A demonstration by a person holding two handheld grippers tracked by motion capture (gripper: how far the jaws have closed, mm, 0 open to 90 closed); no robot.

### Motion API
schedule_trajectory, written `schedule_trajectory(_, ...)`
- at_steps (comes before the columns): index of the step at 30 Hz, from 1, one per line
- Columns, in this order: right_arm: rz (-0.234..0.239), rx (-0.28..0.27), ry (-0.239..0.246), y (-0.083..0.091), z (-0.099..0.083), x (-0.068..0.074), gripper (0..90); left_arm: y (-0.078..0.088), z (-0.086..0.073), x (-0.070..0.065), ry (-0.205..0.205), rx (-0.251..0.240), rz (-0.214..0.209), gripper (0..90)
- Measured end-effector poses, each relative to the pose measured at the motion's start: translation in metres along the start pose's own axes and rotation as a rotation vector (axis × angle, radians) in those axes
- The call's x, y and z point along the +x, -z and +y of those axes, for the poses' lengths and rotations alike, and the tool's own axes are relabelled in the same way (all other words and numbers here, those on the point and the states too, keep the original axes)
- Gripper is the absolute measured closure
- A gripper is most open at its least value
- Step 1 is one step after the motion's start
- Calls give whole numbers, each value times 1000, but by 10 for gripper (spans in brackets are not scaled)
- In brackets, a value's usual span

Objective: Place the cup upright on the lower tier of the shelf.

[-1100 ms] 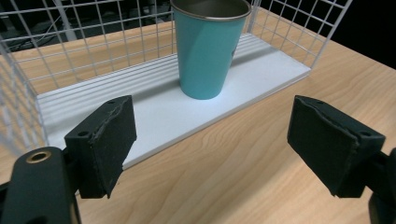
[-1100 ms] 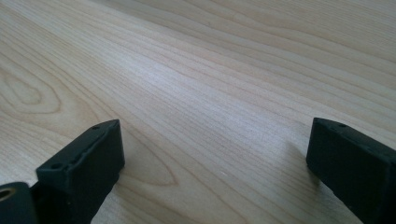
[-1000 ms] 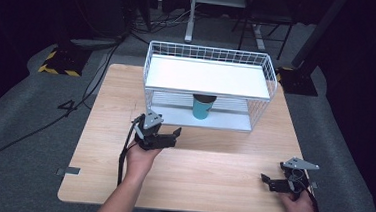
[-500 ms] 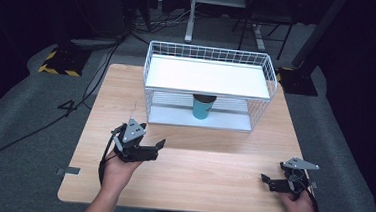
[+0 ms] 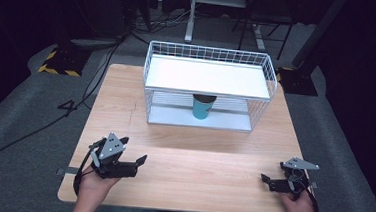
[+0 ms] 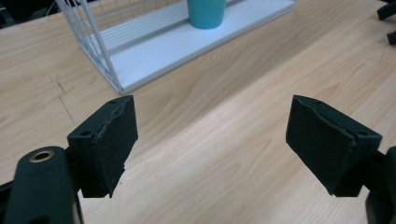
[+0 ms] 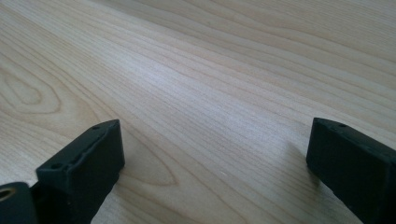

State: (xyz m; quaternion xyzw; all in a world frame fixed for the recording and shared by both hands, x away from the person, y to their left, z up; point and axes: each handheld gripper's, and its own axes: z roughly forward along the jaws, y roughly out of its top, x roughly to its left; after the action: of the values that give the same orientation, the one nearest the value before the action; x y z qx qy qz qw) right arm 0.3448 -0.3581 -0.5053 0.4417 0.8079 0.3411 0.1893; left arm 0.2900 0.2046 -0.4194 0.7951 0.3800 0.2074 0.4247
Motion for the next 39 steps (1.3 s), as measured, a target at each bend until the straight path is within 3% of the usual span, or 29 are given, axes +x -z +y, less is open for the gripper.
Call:
schedule_trajectory(1,0,-1,0,0,0,0,44,1,-8,-2,-21,21,6,174)
schedule_trajectory(4,0,-1,0,0,0,0,44,-1,-18,-4,-31,33,12,174)
schedule_trajectory(5,0,0,0,0,0,0,44,-3,-24,-3,-27,60,7,174)
schedule_trajectory(10,0,-1,0,0,0,0,45,-9,-38,-1,4,71,-15,174)
schedule_trajectory(16,0,-1,0,0,0,0,44,-21,-58,0,27,141,-12,173)
schedule_trajectory(23,0,0,0,0,0,0,45,-29,-68,1,45,185,-12,173)
schedule_trajectory(32,0,-1,0,0,0,0,45,-41,-70,-2,24,245,-16,165)
schedule_trajectory(35,0,-1,0,0,0,0,45,-44,-73,-2,26,220,-12,145)
schedule_trajectory(39,0,0,0,0,0,0,44,-46,-72,-2,34,232,-2,114)
